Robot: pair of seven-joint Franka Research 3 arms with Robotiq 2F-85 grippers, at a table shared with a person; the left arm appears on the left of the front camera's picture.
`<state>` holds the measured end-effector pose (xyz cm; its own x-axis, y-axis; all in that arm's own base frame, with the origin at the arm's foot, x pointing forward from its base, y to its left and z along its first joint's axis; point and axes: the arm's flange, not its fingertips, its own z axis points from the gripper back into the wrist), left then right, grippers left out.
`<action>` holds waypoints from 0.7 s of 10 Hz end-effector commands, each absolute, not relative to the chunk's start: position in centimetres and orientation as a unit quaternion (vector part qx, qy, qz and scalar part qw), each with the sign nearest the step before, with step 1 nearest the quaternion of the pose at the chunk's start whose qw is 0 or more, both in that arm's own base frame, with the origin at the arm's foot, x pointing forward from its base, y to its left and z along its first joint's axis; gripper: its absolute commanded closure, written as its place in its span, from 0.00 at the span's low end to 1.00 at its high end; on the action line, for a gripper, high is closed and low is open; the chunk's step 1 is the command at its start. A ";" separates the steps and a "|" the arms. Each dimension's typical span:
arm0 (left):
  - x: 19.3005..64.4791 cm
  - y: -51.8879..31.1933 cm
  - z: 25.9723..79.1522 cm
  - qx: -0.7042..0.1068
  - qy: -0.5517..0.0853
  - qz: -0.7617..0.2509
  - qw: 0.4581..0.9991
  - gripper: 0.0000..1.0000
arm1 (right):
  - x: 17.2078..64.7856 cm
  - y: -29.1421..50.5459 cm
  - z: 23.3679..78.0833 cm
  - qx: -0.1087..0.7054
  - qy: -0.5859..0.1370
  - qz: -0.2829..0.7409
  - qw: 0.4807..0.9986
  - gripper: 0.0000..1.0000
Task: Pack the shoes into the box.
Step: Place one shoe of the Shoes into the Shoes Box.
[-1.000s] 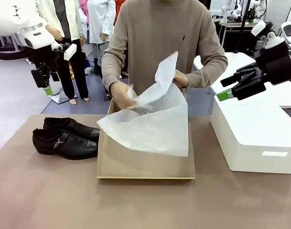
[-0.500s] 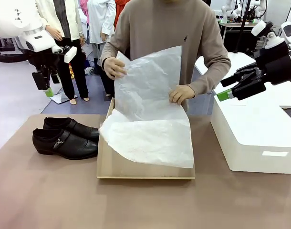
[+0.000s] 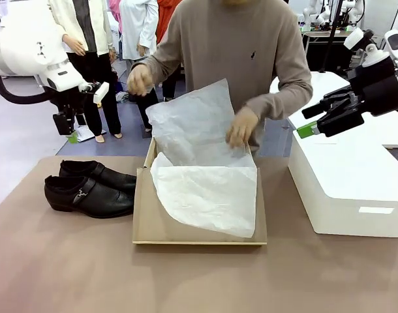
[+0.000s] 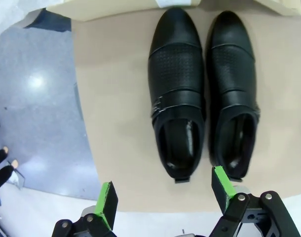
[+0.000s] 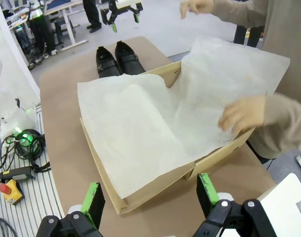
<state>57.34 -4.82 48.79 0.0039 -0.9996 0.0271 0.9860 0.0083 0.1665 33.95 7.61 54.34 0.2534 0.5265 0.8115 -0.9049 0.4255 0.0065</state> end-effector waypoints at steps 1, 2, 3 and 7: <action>58.9 -4.3 47.8 0.060 -0.059 -0.712 0.698 0.00 | 34.4 7.7 54.1 0.252 -0.396 0.483 0.739 0.00; 59.5 -4.2 47.3 0.056 -0.053 -0.709 0.701 0.00 | 34.4 7.7 54.1 0.252 -0.396 0.483 0.739 0.00; 60.1 -4.2 46.7 0.044 -0.047 -0.709 0.702 0.00 | 34.4 7.7 54.1 0.252 -0.396 0.483 0.739 0.00; 60.9 -3.9 45.5 0.018 -0.023 -0.720 0.694 0.00 | 34.4 7.7 54.1 0.252 -0.396 0.483 0.739 0.00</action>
